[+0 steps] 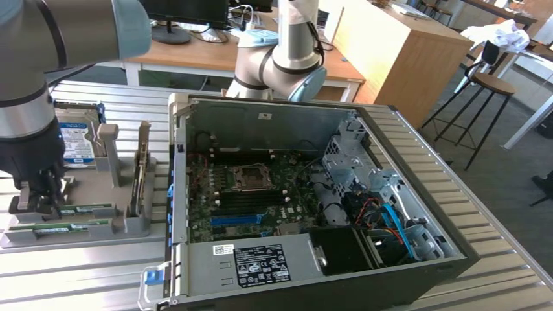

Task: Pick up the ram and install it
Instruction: 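Pick up the ram and move it above insertion slot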

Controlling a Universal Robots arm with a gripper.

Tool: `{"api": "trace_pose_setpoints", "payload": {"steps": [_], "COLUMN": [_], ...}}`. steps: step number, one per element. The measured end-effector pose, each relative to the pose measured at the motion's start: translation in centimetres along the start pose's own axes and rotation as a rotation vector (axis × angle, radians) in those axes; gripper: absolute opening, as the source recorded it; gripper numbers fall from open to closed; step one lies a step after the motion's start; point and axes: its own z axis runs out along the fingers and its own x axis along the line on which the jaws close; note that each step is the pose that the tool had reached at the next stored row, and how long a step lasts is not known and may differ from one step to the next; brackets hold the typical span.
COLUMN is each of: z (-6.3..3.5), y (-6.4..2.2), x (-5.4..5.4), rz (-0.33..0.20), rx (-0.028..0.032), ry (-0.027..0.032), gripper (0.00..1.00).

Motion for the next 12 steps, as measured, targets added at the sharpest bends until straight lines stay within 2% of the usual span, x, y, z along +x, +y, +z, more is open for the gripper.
{"api": "trace_pose_setpoints", "payload": {"steps": [7, 12], "z": [0.62, 0.63], "y": [-0.02, -0.02], "x": [0.01, 0.04], "rz": [0.0, 0.0], "rx": [0.0, 0.0001], "ry": [0.0, 0.0], "gripper": [0.3, 0.3]}}
